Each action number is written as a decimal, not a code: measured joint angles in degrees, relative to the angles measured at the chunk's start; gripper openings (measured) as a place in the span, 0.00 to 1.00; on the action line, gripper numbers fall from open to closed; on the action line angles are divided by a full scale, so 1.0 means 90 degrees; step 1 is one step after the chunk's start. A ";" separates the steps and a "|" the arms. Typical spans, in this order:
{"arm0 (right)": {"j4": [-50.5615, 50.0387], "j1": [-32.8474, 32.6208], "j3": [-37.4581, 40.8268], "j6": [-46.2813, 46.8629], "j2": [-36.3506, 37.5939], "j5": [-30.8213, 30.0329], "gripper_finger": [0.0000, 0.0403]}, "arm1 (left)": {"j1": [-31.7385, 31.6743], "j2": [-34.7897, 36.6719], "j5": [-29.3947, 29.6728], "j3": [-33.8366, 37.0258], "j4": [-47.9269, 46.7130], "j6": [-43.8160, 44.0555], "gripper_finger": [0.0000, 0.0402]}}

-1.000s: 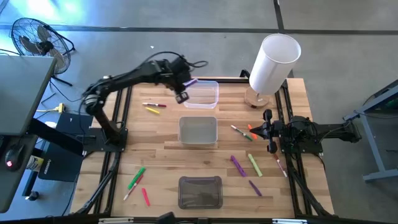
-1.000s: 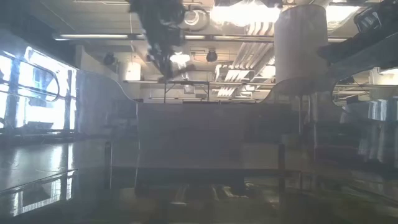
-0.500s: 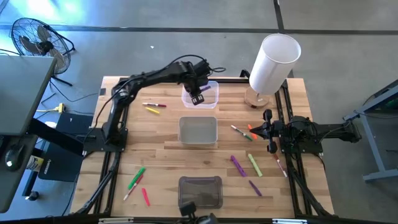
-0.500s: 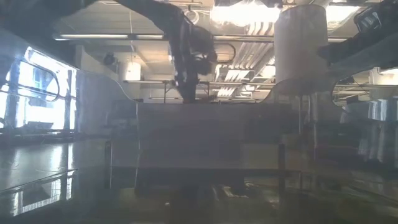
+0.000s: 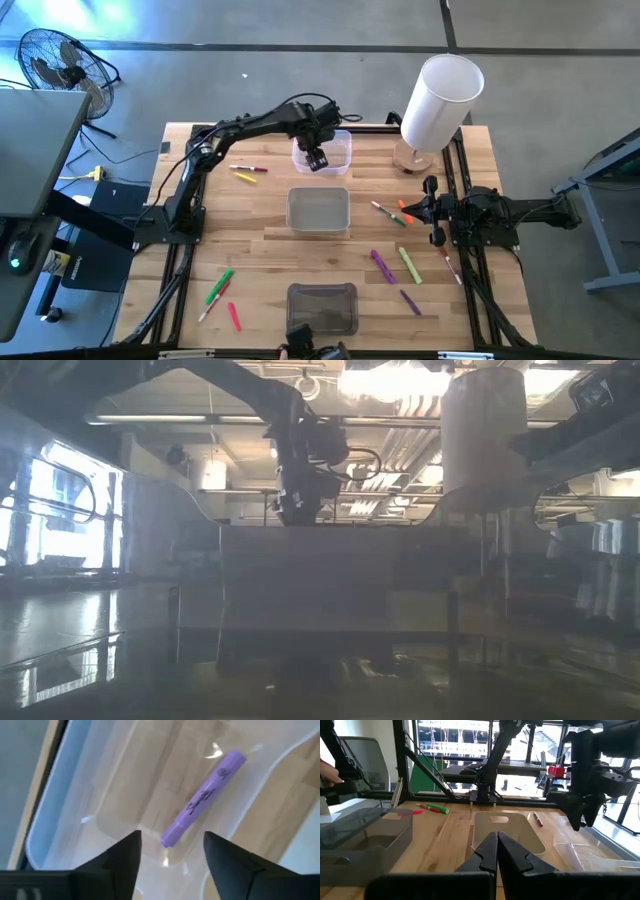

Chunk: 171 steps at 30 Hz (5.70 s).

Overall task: Pick & Place Markers
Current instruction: Put the violet pen into the black bin

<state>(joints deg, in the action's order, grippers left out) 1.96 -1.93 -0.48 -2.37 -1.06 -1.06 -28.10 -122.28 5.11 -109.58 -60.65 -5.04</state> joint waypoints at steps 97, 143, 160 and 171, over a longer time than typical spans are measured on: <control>-0.2544 -0.1407 -0.4821 0.3145 -0.5836 -0.2594 0.00 | 0.5668 0.9121 0.1972 0.8551 0.4253 0.3245 0.00; -0.7975 -0.4681 -0.8795 1.2125 -1.1423 0.0348 0.29 | 0.5667 1.0574 0.1182 0.8840 0.3292 0.2256 0.00; -0.5983 -0.4678 -0.7511 1.2286 -1.1873 0.0880 0.31 | 0.5668 1.0574 0.1173 0.8837 0.3299 0.2523 0.00; -0.5325 -0.4695 -0.7014 1.2279 -1.1837 0.1186 0.30 | 0.5668 1.0574 0.1020 0.8837 0.3302 0.2695 0.00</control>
<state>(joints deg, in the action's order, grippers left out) -45.97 -44.18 -63.61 108.14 -107.59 9.62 22.92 -27.11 14.29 -30.04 -30.94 19.22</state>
